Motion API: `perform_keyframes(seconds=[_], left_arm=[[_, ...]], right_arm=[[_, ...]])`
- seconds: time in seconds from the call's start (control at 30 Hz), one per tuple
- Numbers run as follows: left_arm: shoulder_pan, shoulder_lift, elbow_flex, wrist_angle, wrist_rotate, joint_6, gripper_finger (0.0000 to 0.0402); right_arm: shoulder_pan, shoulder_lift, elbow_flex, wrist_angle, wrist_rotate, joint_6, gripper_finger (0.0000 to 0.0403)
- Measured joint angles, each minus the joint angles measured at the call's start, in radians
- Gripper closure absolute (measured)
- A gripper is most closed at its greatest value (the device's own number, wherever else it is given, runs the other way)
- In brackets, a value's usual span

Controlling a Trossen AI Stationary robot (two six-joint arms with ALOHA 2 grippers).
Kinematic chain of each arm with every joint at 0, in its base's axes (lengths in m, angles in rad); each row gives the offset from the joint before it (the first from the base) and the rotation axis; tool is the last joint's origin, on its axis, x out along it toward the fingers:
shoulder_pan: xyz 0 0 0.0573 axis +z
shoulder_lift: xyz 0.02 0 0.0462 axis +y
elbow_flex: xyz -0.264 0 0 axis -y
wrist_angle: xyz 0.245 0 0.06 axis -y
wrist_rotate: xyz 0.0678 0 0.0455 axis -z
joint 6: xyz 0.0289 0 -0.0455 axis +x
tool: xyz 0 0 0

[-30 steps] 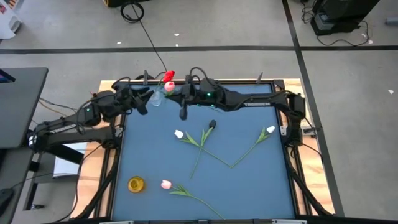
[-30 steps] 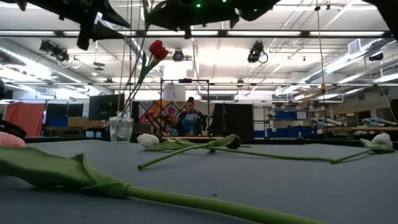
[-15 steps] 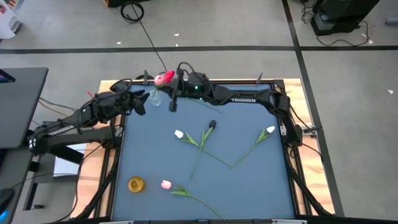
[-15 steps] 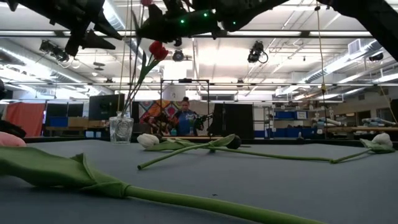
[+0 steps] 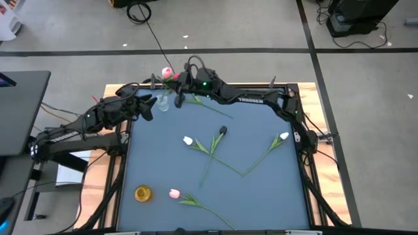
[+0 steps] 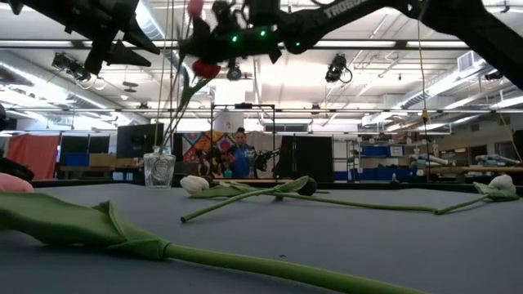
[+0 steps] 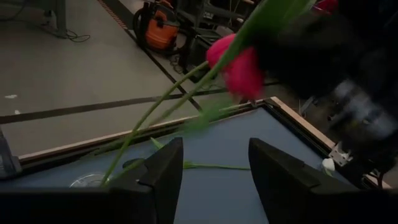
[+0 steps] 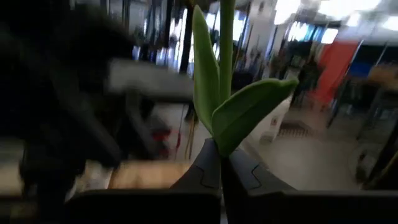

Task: Sort flowers into vase by color
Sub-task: Put the light pink flower into the transparent vase

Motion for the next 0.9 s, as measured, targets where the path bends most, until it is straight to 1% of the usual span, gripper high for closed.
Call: perform_keyframes(seconds=[0.07, 0.2, 0.4, 0.9], left_arm=[[-0.001, 0.0, 0.0, -0.001, 0.0, -0.009, 0.0214], [-0.001, 0.0, 0.0, -0.006, 0.0, -0.024, 0.0214], [-0.001, 0.0, 0.0, -0.009, 0.0, -0.029, 0.0214], [-0.001, 0.0, 0.0, -0.024, 0.0, -0.024, 0.0214]], right_arm=[[0.001, 0.028, 0.036, -0.041, -0.016, 0.0, 0.04], [0.003, 0.043, 0.091, -0.101, -0.017, 0.0, 0.04], [0.003, 0.042, 0.091, -0.108, -0.017, -0.024, 0.04], [0.001, 0.038, 0.091, -0.104, -0.027, -0.024, 0.0392]])
